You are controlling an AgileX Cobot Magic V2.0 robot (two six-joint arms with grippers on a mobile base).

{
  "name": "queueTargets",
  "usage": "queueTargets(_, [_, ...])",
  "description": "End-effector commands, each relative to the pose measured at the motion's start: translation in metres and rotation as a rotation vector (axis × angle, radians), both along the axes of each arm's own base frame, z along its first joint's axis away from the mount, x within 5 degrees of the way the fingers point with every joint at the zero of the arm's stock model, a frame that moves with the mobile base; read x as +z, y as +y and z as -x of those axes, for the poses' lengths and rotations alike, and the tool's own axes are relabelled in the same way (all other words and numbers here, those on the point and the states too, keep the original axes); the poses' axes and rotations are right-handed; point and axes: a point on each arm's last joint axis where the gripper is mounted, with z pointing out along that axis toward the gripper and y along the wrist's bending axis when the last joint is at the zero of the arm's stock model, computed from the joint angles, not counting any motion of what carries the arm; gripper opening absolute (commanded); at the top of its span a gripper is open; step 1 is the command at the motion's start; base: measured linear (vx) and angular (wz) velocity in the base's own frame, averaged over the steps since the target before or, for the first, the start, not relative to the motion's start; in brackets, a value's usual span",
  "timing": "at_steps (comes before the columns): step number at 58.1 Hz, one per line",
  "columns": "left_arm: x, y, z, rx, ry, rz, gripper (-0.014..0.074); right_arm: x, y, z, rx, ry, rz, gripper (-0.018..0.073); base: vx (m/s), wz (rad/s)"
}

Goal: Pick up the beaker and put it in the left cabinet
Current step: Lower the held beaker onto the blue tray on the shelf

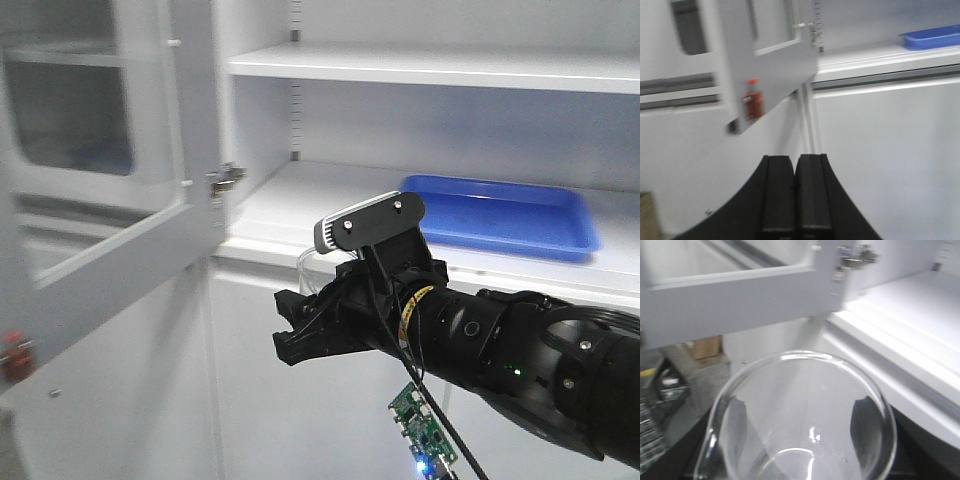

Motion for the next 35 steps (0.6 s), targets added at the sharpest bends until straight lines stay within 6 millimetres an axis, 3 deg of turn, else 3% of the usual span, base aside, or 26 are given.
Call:
queueTargets(1, [0.0025,-0.0001,0.0015,-0.004,-0.076,0.015,0.0001,0.0325,-0.0019,0.0071,0.039,-0.106,-0.075,-0.0001,0.23,-0.67])
queueTargets(17, [0.0025,-0.0001,0.0015,-0.004,-0.076,0.015,0.0001,0.0324,-0.0019,0.0071,0.038,-0.105,-0.075,-0.0001,0.24,-0.52])
queueTargets(35, [0.0025,-0.0001,0.0015,-0.004,-0.076,0.015,0.0001,0.0324,-0.0019,0.0071,0.038,-0.105,-0.075,-0.0001,0.26,-0.22])
